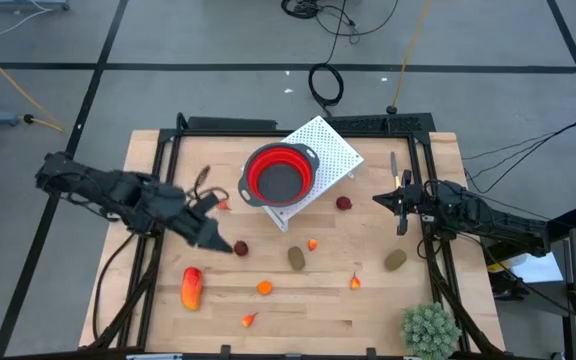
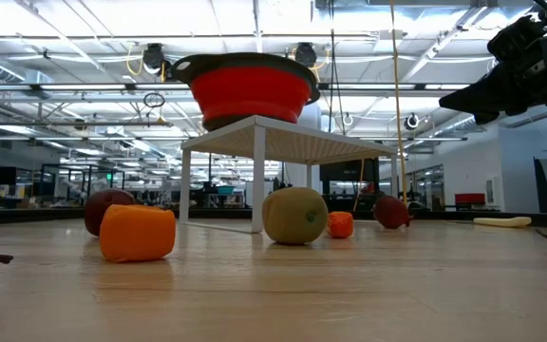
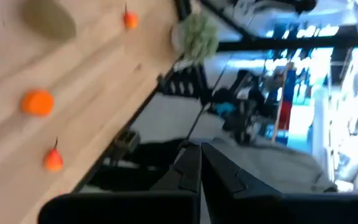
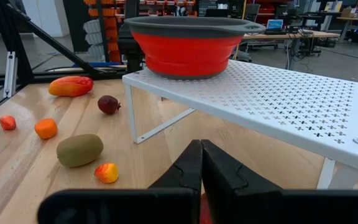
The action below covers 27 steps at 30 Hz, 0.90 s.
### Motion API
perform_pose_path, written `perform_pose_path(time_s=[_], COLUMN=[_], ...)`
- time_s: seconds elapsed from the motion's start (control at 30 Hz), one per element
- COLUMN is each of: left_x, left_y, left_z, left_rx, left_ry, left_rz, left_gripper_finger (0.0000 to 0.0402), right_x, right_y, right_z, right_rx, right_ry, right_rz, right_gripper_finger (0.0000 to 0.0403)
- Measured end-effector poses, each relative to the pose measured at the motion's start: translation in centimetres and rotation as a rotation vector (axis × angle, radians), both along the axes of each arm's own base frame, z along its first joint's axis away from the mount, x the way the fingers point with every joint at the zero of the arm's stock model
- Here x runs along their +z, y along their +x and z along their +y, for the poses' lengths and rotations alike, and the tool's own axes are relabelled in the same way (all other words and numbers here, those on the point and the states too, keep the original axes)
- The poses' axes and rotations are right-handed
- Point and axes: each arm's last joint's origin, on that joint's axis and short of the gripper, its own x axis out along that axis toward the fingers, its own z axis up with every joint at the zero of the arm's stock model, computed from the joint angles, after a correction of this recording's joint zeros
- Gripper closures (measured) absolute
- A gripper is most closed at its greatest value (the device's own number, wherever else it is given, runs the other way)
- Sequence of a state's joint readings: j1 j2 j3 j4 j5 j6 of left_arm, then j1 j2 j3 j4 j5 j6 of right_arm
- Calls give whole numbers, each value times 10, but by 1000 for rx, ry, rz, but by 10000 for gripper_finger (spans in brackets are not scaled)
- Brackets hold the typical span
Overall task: Pick & Place Fruit
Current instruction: Put the mango into the red strainer bowl on the shelf
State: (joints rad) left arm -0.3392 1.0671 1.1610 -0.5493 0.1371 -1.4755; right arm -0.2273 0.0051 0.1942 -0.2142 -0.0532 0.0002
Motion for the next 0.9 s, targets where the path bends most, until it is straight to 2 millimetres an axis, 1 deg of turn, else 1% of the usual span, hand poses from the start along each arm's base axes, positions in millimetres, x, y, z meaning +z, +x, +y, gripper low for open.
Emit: perform_pose_path(time_s=[0.1,0.2,0.37,0.47,0.63,0.77,0.9], left_x=[-9,-20,-45,-60,-80,-94,-104], left_y=[4,5,-3,-9,-20,-28,-30], left_z=[-18,-36,-63,-76,-93,-102,-110], left_rx=[-36,-43,-35,1,101,213,297], left_ry=[-37,-91,-151,-140,-106,-72,-51], left_rz=[79,198,500,676,892,1036,1118], left_gripper_finger=[400,397,399,400,399,399,397], right_x=[0,0,0,0,0,0,0], right_y=[0,0,0,0,0,0,0], right_z=[0,0,0,0,0,0,0], right_rx=[0,0,0,0,0,-1,0], right_ry=[0,0,0,0,0,0,0], right_rz=[0,0,0,0,0,0,0], right_gripper_finger=[403,403,403,403,403,403,403])
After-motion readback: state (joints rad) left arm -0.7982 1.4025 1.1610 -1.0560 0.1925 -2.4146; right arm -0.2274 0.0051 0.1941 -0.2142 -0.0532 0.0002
